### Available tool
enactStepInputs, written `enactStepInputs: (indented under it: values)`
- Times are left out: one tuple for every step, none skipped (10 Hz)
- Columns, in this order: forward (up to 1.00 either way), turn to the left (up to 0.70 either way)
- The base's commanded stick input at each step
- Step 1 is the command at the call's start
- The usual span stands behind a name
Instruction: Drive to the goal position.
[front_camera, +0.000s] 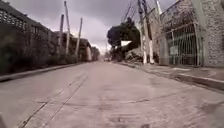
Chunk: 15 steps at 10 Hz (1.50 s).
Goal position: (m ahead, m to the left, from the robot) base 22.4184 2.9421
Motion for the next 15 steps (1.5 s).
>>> enactStepInputs:
  values:
    - [1.00,0.00]
    - [1.00,0.00]
    - [1.00,0.00]
    - [1.00,0.00]
    - [1.00,0.00]
    - [1.00,0.00]
    - [1.00,0.00]
    - [1.00,0.00]
    - [1.00,0.00]
    - [1.00,0.00]
    - [1.00,0.00]
    - [1.00,0.00]
    - [1.00,0.00]
    - [1.00,0.00]
    - [1.00,0.00]
